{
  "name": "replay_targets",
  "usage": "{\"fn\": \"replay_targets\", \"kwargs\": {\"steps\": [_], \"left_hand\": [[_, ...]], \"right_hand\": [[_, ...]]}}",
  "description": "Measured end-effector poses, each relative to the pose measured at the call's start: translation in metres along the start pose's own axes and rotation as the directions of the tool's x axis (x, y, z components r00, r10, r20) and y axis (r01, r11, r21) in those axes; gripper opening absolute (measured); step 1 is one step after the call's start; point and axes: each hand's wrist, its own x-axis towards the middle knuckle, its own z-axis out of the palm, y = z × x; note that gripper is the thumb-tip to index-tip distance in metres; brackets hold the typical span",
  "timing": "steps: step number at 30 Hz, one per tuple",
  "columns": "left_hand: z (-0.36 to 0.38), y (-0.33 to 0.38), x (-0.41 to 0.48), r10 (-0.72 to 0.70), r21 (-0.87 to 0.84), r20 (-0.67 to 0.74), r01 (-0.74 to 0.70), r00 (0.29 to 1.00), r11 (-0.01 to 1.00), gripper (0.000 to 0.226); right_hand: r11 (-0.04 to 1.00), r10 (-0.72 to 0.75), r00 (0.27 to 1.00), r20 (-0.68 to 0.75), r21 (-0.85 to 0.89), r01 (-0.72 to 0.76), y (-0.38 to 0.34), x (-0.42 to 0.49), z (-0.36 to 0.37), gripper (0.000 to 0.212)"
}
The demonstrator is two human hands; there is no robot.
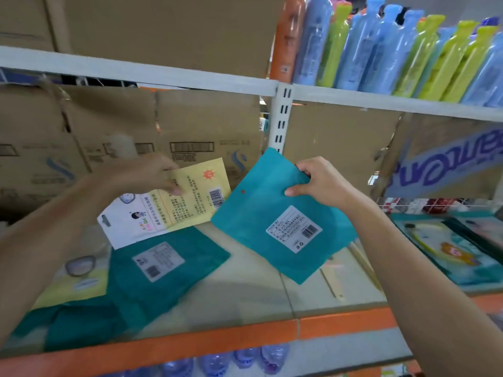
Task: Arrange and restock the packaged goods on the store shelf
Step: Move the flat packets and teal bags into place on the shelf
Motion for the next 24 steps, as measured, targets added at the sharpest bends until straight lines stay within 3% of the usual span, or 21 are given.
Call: {"fn": "replay_targets", "kwargs": {"steps": [7, 14, 16, 24], "left_hand": [[0.041, 0.076, 0.022, -0.019, -0.042, -0.018, 0.018, 1.000, 0.999, 0.019], [0.052, 0.110, 0.059, 0.018, -0.104, 0.017, -0.016, 1.000, 0.994, 0.013], [0.052, 0.117, 0.071, 0.041, -0.113, 0.029, -0.037, 0.999, 0.993, 0.014], [0.074, 0.156, 0.129, 0.138, -0.103, 0.066, -0.131, 0.988, 0.986, 0.021]], "right_hand": [[1.000, -0.008, 1.000, 0.013, -0.006, 0.008, 0.066, -0.021, -0.043, 0.025], [0.999, 0.025, 0.999, -0.048, 0.045, -0.022, 0.107, -0.021, -0.077, 0.026], [0.999, 0.030, 0.997, -0.076, 0.022, -0.028, 0.117, -0.018, -0.084, 0.015], [0.991, 0.083, 0.980, -0.182, -0.083, -0.100, 0.174, -0.015, -0.125, 0.024]]}}
